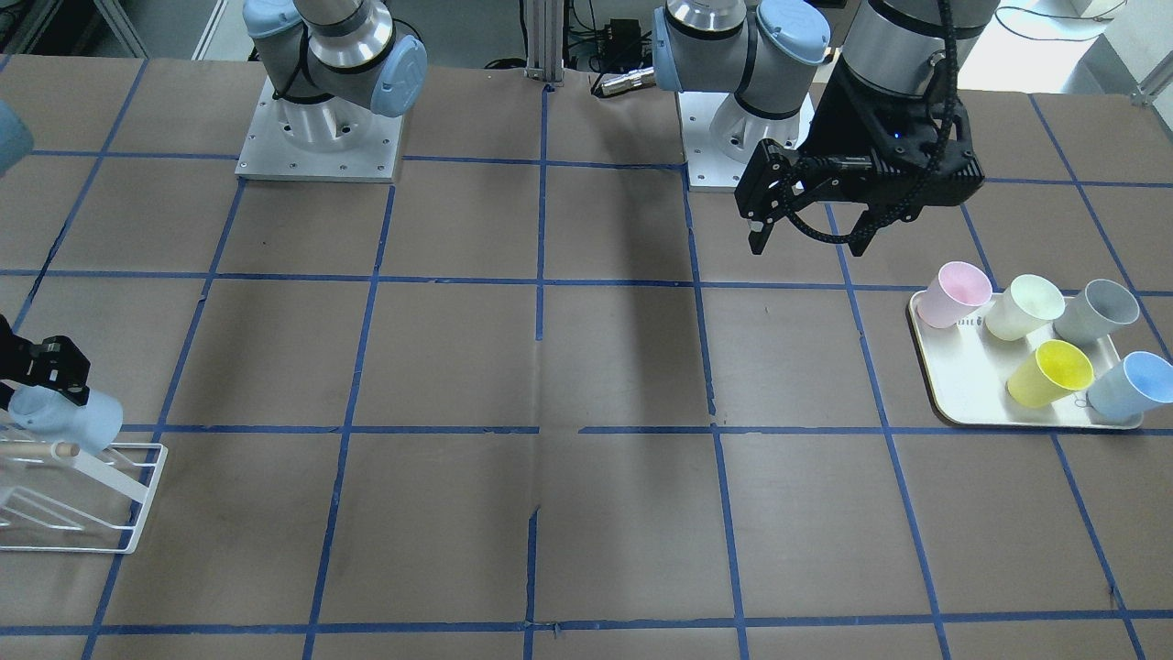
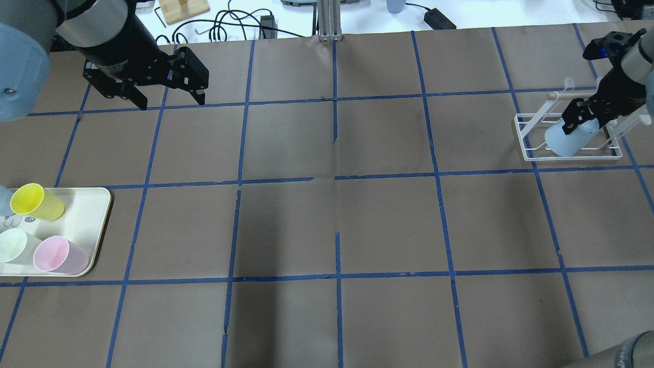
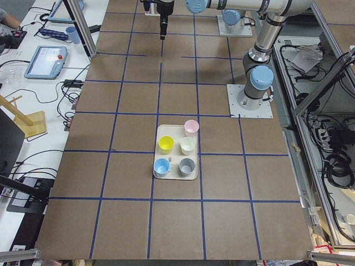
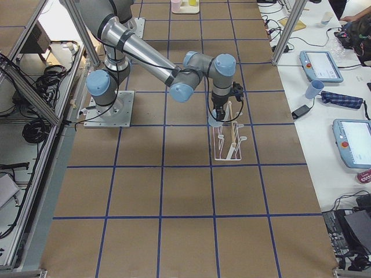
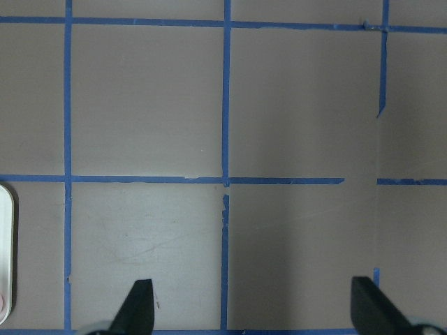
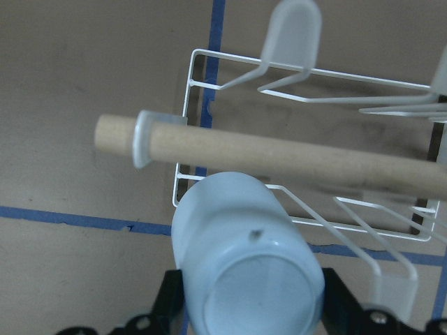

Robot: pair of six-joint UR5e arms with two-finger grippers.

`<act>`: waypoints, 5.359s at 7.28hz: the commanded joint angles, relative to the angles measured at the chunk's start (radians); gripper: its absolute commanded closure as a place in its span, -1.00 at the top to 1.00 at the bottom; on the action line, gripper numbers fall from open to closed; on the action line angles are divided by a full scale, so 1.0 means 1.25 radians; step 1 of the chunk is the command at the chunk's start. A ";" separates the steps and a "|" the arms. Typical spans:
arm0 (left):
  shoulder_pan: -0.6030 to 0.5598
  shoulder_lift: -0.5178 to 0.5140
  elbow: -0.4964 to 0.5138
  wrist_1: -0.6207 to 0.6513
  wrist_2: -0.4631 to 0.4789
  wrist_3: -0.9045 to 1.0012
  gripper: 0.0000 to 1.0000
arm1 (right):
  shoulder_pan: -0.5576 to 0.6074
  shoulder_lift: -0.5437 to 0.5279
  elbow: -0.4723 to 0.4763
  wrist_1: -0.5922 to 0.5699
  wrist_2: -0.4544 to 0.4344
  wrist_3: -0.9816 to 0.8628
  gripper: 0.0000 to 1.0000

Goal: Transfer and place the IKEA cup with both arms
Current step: 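Close the right gripper on the light blue cup's base, then lift the light blue cup off the rack with the right gripper, then carry the cup toward the left gripper while the left gripper reaches to meet it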

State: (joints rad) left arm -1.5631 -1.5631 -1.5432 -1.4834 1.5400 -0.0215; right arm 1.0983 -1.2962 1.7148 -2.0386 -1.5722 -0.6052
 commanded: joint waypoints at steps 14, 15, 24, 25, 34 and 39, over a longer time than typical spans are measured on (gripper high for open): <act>0.157 0.013 -0.024 -0.101 -0.311 0.165 1.00 | 0.152 -0.254 0.039 0.505 0.849 0.001 -0.35; 0.203 0.018 -0.039 -0.172 -0.461 0.168 1.00 | 0.156 -0.253 0.053 0.552 0.909 0.001 -0.35; 0.136 0.047 -0.168 -0.214 -1.000 0.166 1.00 | 0.270 -0.244 0.062 0.871 1.228 0.054 -0.38; 0.127 0.053 -0.166 -0.212 -1.001 0.164 1.00 | 0.272 -0.245 0.059 0.870 1.255 0.072 -0.38; 0.099 0.053 -0.161 -0.129 -1.072 0.158 0.63 | 0.301 -0.250 0.057 0.868 1.257 0.073 -0.37; 0.087 0.060 -0.169 -0.133 -1.061 0.160 -0.39 | 0.330 -0.248 0.055 0.863 1.258 0.075 -0.38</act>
State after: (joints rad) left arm -1.4465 -1.4877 -1.7493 -1.6480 0.2114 0.1779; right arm 1.5101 -1.6051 1.7845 -0.9603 0.0000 -0.5120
